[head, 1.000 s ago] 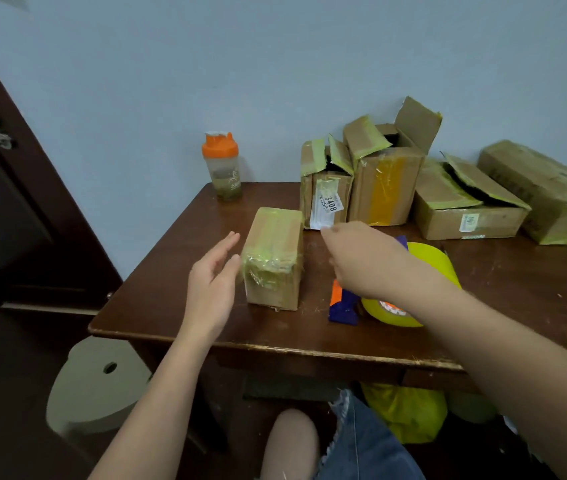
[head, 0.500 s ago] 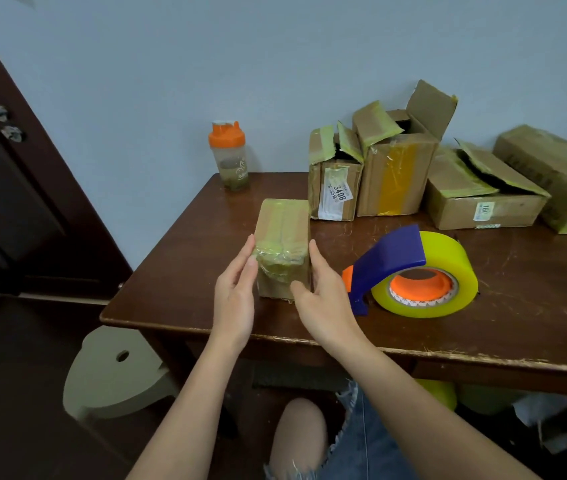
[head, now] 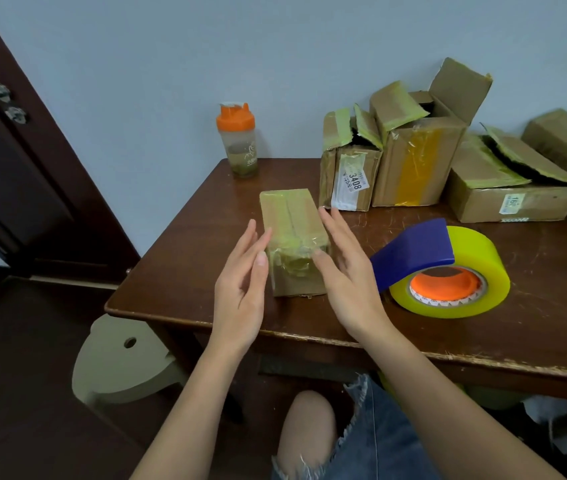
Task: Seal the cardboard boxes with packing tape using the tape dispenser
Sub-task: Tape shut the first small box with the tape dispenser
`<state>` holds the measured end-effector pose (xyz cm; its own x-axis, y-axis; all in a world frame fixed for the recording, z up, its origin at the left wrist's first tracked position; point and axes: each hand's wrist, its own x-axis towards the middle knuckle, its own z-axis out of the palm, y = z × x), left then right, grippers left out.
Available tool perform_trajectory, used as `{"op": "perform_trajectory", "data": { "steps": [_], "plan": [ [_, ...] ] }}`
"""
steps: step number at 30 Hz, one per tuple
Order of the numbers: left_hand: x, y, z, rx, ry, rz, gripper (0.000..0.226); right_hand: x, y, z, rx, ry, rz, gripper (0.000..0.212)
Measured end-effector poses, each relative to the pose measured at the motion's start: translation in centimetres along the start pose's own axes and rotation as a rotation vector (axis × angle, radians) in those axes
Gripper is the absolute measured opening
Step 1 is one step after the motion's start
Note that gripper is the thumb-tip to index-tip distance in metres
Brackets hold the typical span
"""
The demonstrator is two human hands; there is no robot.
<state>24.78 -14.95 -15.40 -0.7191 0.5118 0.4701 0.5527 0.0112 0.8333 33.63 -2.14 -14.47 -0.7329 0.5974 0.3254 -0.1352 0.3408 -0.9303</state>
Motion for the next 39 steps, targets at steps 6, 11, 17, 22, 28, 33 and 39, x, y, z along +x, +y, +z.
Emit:
{"op": "perform_trajectory", "data": {
  "steps": [6,11,17,22,28,33,39],
  "plan": [
    [1.9,-0.7,0.2,-0.032,-0.075,0.006,0.028,1.1,0.7,0.9,-0.067,0.007,-0.106,0.031],
    [1.9,-1.7,0.5,-0.146,-0.080,-0.016,0.028,1.6,2.1,0.6,-0.109,0.025,-0.166,0.031],
    [1.8,-2.1,0.9,-0.263,-0.051,-0.022,0.030,1.8,2.7,1.0,-0.169,0.081,-0.257,0.039],
    [1.9,-2.6,1.1,-0.220,-0.008,0.014,0.024,1.9,2.5,1.1,-0.195,0.125,-0.238,0.031],
    [1.9,-2.9,0.8,-0.170,-0.035,0.030,0.032,1.8,2.0,0.4,-0.093,0.068,-0.162,0.028],
    [2.1,-2.6,0.7,-0.136,-0.063,0.021,0.039,1.8,2.1,0.2,-0.043,0.049,-0.129,0.035],
    [2.1,-2.4,0.6,-0.127,-0.078,0.014,0.041,1.6,2.0,0.3,-0.033,0.045,-0.112,0.045]
  ]
}}
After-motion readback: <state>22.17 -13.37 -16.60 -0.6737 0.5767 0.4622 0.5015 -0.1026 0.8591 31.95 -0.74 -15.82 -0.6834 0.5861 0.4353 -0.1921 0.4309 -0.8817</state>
